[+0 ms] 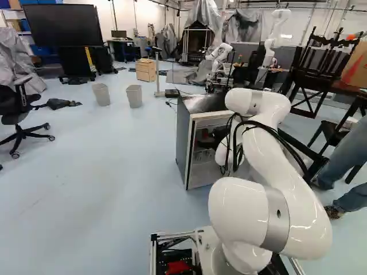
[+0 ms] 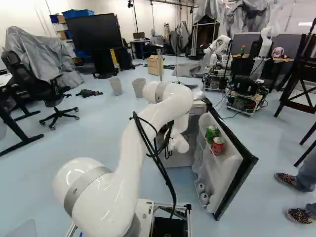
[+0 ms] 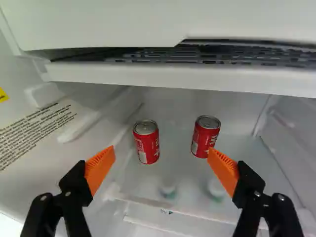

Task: Grab a drink from the fridge

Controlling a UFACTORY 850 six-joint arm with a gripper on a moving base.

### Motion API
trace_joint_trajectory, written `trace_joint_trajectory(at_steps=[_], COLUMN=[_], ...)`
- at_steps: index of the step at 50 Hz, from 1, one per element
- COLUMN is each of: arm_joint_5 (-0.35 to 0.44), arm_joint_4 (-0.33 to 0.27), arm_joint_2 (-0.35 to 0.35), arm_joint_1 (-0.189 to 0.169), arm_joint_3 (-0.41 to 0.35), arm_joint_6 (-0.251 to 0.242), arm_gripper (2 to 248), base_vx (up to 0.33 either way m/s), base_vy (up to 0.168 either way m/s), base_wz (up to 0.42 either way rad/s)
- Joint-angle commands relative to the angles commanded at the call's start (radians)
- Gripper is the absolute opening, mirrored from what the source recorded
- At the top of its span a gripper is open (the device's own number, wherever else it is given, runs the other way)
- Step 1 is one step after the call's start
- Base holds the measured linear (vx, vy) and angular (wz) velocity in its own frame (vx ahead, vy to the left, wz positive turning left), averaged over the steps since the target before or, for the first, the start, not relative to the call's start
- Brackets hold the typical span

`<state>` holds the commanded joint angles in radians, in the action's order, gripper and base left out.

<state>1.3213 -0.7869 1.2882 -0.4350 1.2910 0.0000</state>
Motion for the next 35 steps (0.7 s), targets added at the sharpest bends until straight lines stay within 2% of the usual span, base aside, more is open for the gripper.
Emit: trace_joint_trajectory(at_steps=[35], arm_joint_5=[-0.050], arm_joint_4=[-0.053], arm_joint_2=[0.057], arm_joint_1=[0.017], arm_joint_3=[0.117], arm_joint_6=[0.000], arm_gripper=[247], base_vx=[0.000], base_vy=[0.000], base_wz=[0.000])
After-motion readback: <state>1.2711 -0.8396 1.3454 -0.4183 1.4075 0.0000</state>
